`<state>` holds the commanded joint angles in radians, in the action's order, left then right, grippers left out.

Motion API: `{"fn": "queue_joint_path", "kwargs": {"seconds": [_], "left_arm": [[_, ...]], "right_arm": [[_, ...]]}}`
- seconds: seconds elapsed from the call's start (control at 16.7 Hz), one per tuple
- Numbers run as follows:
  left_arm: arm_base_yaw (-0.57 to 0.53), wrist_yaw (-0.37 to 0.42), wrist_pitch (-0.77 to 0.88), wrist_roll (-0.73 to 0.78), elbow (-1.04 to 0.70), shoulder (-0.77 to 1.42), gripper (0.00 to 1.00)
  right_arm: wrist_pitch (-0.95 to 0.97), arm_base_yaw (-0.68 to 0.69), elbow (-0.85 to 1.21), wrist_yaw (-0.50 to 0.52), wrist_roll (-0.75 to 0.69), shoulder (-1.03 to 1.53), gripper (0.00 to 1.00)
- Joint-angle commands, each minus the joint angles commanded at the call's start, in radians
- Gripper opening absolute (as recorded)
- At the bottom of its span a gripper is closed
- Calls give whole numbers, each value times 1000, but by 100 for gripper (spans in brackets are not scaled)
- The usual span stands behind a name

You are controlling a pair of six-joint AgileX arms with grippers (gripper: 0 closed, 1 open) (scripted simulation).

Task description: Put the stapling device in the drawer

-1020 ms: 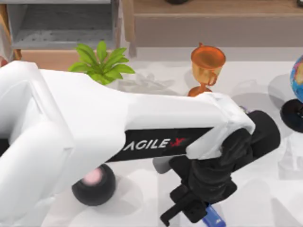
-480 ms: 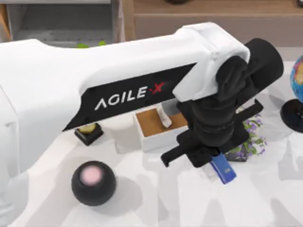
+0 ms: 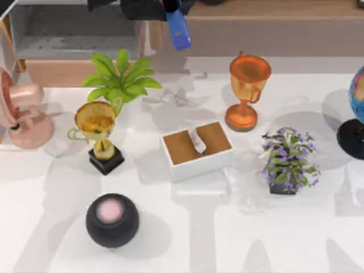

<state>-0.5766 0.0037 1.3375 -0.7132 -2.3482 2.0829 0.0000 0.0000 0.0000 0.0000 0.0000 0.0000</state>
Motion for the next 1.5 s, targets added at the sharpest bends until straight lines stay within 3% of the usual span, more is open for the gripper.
{"fn": "queue_joint_path", "kwargs": {"seconds": [0.42,0.84,1.08,1.5], "left_arm": [[464,3,190,572,-405,170,0],[828,15,296,910,-561,458,0],[910,34,291,1013,-576,634,0],[914,37,311,1081,-553,751,0]], "right_arm": [[0,0,0,0,0,0,100],[0,0,0,0,0,0,100],[0,0,0,0,0,0,100],[0,0,0,0,0,0,100]]}}
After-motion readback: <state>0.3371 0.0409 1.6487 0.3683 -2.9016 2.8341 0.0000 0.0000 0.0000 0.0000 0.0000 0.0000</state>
